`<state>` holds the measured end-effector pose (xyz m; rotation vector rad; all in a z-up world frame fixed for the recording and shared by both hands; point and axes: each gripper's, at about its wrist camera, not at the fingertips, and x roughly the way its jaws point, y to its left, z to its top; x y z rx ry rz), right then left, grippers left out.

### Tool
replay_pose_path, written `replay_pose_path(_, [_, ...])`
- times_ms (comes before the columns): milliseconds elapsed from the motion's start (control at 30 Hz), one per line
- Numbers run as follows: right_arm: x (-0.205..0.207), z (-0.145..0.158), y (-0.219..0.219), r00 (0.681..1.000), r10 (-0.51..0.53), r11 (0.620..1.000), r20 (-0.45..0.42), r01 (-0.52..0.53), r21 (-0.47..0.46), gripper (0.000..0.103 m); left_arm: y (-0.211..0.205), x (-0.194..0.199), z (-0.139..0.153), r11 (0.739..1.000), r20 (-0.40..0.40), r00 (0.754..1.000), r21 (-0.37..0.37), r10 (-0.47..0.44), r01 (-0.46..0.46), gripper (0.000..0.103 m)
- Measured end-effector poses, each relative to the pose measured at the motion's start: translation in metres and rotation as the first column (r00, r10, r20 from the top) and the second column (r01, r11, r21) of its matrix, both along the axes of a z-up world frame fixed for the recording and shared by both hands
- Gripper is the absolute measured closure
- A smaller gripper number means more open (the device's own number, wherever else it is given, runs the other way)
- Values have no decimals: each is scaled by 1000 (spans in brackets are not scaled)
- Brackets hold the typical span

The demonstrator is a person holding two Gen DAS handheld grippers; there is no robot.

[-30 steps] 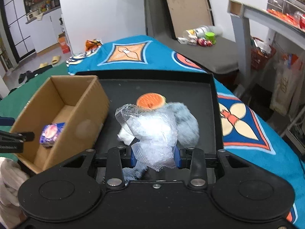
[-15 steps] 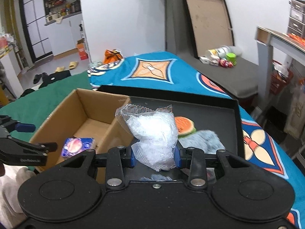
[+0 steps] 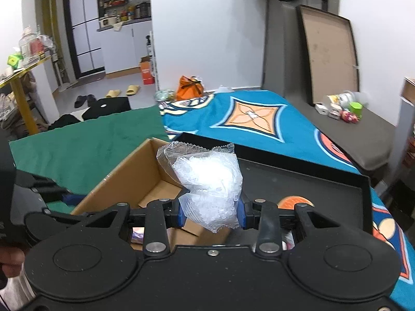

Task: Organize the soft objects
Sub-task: 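Carry the fluff bag over the box and release it with the right gripper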

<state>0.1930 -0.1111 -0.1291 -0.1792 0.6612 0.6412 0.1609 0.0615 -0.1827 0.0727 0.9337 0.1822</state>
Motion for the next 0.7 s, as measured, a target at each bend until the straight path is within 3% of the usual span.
replay_pose_path(67, [0,0,8,1000,17,1000,-2,-17,2,68,3,-1,-1,1000,3,1000,-15,-10,10,93])
replay_pose_path(367, [-3,1,39,997,82,997,-9,-82,10,67,12,-8,2,998,24,999,-48,-40,41,94])
replay_pose_path(533, [0,2,50,996,86,995,-30,-85,51,57,12,-5,-1,998,-10,999,-44,-34,33,94])
replay_pose_path(700, [-2,-2,41,996,62,997,-65,-58,49,56,10,-8,0,999,-18,999,-41,-36,35,91])
